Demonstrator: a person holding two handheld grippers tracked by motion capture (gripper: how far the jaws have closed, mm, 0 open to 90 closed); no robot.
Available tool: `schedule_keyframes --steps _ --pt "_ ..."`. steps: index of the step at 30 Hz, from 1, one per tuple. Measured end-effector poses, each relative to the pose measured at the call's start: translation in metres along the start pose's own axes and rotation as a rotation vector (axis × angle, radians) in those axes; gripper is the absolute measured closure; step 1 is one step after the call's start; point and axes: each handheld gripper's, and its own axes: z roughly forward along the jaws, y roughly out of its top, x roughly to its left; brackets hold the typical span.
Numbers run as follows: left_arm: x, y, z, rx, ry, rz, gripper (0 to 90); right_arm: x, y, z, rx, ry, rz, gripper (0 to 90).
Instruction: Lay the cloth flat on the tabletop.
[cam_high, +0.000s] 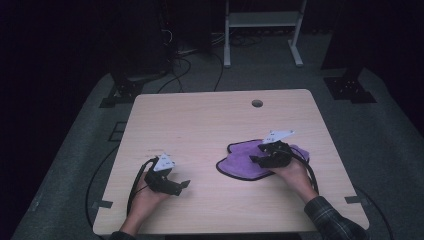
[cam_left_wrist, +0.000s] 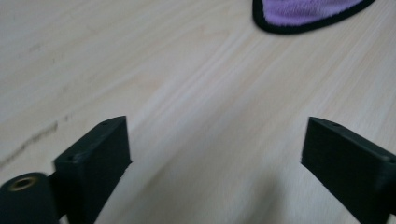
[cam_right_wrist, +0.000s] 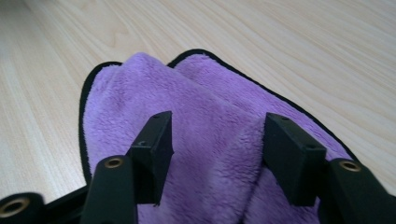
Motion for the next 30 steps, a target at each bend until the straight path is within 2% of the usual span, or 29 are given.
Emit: schedule_keyframes --steps 2,7,8,11,12,15,18,19,22,24,25,30 --pt "0.0 0.008 0.003 -0.011 -0.014 0.008 11.5 0.002 0.001 0.0 -0.001 0.002 0.0 40.6" --pt "0.001 0.032 0.018 0.0 -0.044 0.047 17.0 0.009 0.005 0.0 -0.025 0.018 -0.018 39.2" --pt "0.002 0.041 0.025 -0.01 -0.046 0.052 19.1 0.01 0.005 -0.001 -0.027 0.023 -0.015 38.8" --pt "0.004 0.051 0.031 -0.021 -0.053 0.059 23.6 0.011 0.005 -0.001 -0.03 0.047 -0.005 38.9" --pt "0.006 0.06 0.039 -0.033 -0.067 0.063 23.9 0.011 0.005 0.0 -0.026 0.046 -0.01 38.9" --pt "0.008 0.07 0.046 -0.046 -0.089 0.061 29.6 0.012 0.004 0.002 -0.016 0.052 -0.018 38.8" --pt "0.008 0.088 0.062 -0.064 -0.11 0.065 32.9 0.012 0.004 0.003 -0.01 0.054 -0.021 38.7" --pt "0.008 0.088 0.062 -0.064 -0.11 0.065 33.7 0.012 0.004 0.003 -0.01 0.054 -0.021 38.7" --pt "0.009 0.1 0.076 -0.053 -0.12 0.09 35.8 0.011 0.003 0.003 -0.01 0.057 -0.018 38.6" --pt "0.009 0.11 0.092 -0.05 -0.141 0.087 38.4 0.011 0.003 0.002 -0.01 0.057 -0.011 38.6" --pt "0.009 0.11 0.092 -0.05 -0.141 0.087 39.0 0.011 0.003 0.002 -0.01 0.057 -0.011 38.6" --pt "0.007 0.12 0.122 -0.032 -0.168 0.068 41.0 0.009 0.001 0.001 -0.012 0.065 -0.005 38.6"
